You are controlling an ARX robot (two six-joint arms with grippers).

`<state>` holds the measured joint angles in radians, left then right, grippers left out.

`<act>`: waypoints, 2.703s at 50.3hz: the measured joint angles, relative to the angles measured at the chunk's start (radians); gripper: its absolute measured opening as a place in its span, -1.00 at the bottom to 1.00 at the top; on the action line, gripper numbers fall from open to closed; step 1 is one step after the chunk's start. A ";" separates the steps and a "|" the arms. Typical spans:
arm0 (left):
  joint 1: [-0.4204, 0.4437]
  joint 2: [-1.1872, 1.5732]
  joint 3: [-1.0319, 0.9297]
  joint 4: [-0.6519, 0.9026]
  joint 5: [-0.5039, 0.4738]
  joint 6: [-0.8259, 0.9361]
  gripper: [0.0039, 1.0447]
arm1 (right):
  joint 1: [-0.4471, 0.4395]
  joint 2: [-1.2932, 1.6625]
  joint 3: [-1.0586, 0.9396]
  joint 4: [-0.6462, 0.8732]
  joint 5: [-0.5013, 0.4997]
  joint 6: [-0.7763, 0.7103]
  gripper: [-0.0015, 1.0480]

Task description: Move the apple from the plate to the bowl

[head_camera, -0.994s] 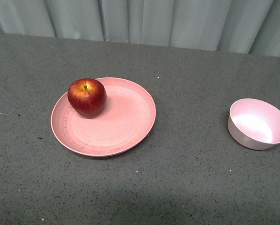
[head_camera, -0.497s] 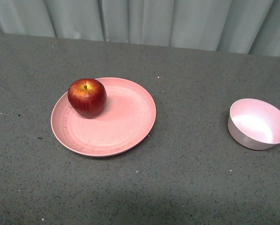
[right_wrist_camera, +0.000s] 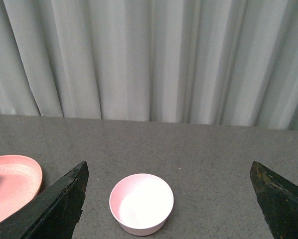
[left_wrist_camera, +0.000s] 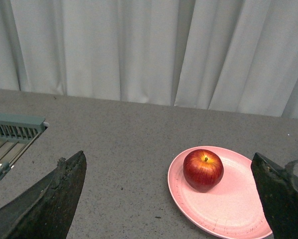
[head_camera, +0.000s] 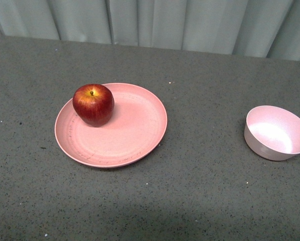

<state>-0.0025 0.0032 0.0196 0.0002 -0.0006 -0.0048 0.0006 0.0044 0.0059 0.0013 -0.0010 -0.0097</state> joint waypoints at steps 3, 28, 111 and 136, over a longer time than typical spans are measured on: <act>0.000 0.000 0.000 0.000 0.000 0.000 0.88 | 0.000 0.000 0.000 0.000 0.000 0.000 0.82; 0.000 0.000 0.000 0.000 0.000 0.000 0.88 | 0.000 0.000 0.000 0.000 0.000 0.000 0.82; 0.000 0.000 0.000 0.000 0.000 0.000 0.88 | 0.109 1.871 0.743 0.217 -0.079 -0.203 0.82; 0.000 0.000 0.000 0.000 0.000 0.000 0.88 | 0.140 2.008 0.810 0.168 -0.061 -0.205 -0.07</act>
<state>-0.0025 0.0032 0.0196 0.0002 -0.0006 -0.0048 0.1402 2.0125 0.8162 0.1696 -0.0624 -0.2146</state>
